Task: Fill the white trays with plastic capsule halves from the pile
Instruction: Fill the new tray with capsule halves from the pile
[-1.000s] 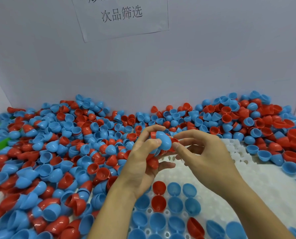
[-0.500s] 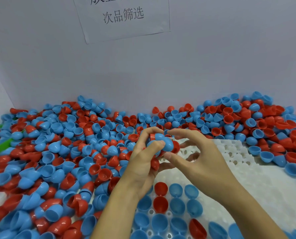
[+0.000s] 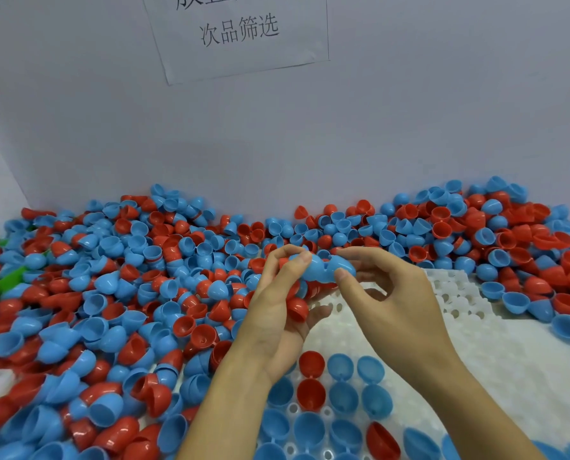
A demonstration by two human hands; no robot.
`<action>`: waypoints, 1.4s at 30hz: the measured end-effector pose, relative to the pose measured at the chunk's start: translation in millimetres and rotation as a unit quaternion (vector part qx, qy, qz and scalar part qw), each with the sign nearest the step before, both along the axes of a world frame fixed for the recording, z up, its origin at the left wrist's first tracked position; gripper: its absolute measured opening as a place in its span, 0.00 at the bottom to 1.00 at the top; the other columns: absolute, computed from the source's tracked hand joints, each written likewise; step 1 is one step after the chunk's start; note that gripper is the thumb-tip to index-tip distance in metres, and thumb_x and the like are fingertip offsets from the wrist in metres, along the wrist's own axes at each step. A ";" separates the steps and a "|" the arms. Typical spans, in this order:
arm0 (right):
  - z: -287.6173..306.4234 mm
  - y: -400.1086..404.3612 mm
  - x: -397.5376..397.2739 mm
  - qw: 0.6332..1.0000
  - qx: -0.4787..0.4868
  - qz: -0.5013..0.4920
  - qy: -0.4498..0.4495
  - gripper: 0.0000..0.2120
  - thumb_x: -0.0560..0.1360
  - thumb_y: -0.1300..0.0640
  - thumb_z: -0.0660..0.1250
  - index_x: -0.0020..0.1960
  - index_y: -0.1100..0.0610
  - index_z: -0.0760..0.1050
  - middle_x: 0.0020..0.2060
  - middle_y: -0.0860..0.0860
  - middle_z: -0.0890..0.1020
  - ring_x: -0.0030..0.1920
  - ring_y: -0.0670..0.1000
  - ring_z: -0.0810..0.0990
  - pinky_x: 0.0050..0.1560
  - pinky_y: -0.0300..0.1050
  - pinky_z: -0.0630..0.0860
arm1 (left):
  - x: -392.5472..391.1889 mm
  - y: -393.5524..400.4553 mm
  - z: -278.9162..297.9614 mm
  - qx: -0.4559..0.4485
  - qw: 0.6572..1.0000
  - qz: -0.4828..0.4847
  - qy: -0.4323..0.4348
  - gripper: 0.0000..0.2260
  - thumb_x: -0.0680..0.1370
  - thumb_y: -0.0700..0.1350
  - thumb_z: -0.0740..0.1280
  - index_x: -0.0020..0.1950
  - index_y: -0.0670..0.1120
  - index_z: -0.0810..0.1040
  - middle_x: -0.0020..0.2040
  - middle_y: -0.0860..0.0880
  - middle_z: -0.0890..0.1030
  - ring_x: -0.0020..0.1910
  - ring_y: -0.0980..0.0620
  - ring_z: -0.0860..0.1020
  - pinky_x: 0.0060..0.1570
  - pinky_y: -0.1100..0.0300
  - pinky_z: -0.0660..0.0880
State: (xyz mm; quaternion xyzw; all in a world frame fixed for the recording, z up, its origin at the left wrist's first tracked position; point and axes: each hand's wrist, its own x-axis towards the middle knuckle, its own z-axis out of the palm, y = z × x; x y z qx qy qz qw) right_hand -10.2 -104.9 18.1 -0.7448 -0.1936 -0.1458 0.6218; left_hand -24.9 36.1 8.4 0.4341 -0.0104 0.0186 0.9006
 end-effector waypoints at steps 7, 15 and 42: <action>-0.3 0.1 -0.7 0.998 0.029 0.016 0.046 0.05 0.73 0.57 0.72 0.46 0.51 0.77 0.40 0.46 0.82 0.41 0.43 0.80 0.43 0.34 0.78 | 1.5 -0.4 1.8 -0.038 0.997 0.052 0.032 0.20 0.66 0.51 0.78 0.55 0.50 0.78 0.51 0.45 0.86 0.43 0.48 0.85 0.28 0.64 0.77; 3.2 -0.3 0.6 0.996 0.062 -0.028 0.055 0.11 0.70 0.54 0.77 0.44 0.53 0.75 0.37 0.46 0.81 0.31 0.42 0.79 0.32 0.33 0.76 | 3.6 2.2 -1.7 0.004 0.996 0.082 0.036 0.16 0.66 0.39 0.75 0.50 0.50 0.79 0.54 0.39 0.84 0.46 0.44 0.84 0.26 0.65 0.74; 4.7 -1.3 -4.4 0.997 -0.065 0.030 -0.011 0.18 0.71 0.66 0.74 0.46 0.42 0.78 0.34 0.48 0.82 0.31 0.48 0.84 0.35 0.37 0.80 | 2.0 -2.8 -1.5 0.085 0.994 0.071 -0.004 0.12 0.68 0.40 0.75 0.45 0.55 0.81 0.44 0.46 0.84 0.40 0.49 0.82 0.35 0.58 0.78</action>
